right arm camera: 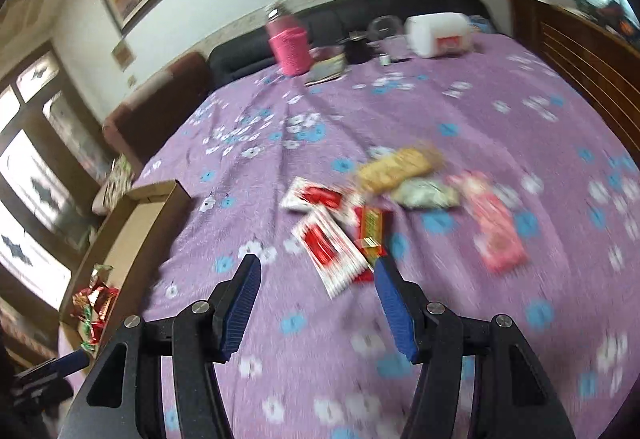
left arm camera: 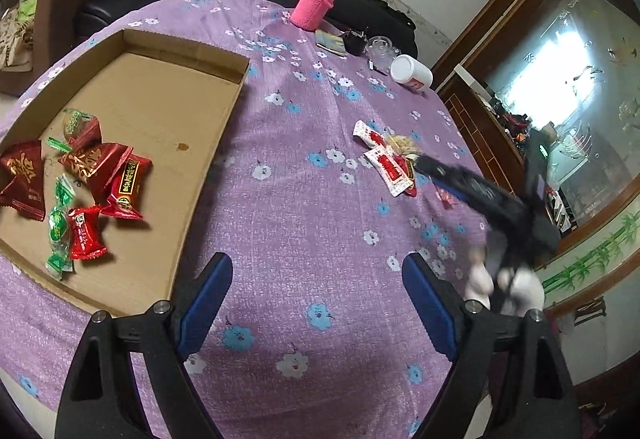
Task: Organize snacks
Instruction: 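Move both tools back to the remaining snacks on the tablecloth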
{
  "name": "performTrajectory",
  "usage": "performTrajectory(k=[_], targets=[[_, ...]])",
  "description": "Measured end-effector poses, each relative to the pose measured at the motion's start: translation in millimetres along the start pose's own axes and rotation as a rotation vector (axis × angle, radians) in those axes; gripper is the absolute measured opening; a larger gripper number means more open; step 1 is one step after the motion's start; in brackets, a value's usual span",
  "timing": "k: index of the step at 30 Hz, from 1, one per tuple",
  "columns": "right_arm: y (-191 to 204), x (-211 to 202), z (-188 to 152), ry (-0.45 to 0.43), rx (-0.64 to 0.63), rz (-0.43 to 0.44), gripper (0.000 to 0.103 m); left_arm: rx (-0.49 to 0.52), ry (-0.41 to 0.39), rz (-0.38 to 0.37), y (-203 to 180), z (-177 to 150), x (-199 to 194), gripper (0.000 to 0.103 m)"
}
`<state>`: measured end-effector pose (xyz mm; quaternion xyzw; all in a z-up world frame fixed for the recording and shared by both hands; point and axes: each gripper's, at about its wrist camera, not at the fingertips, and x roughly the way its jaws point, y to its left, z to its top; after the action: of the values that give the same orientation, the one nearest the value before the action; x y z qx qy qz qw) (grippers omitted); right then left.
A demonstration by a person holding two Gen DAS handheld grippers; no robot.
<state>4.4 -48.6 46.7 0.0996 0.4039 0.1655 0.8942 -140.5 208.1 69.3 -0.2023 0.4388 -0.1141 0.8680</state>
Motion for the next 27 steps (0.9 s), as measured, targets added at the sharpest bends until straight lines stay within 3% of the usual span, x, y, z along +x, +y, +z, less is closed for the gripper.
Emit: performTrajectory(k=[6,8,9,13,18,23,27], targets=[[13,60,14,0.094,-0.112,-0.056,0.062,0.034,-0.034,0.036,3,19,-7,0.086],[13,66,8,0.101,-0.126,-0.071,0.047,0.071,-0.065,0.050,-1,35,-11,0.086],[13,68,6,0.106,-0.133,-0.083,0.032,0.086,-0.073,0.055,-4,41,-10,0.086],[2,61,2,0.088,-0.081,-0.038,0.024,0.187,-0.045,0.077,-28,76,13,0.086],[-23,24,-8,0.007,0.031,0.046,0.011,0.311,0.061,0.069,-67,111,85,0.086],[-57,14,-9,-0.026,0.152,0.091,0.011,0.359,0.150,0.023,-100,144,173,0.086],[-61,4,-4,-0.066,0.155,0.095,0.011,0.402,0.188,0.001,-116,157,228,0.086]])
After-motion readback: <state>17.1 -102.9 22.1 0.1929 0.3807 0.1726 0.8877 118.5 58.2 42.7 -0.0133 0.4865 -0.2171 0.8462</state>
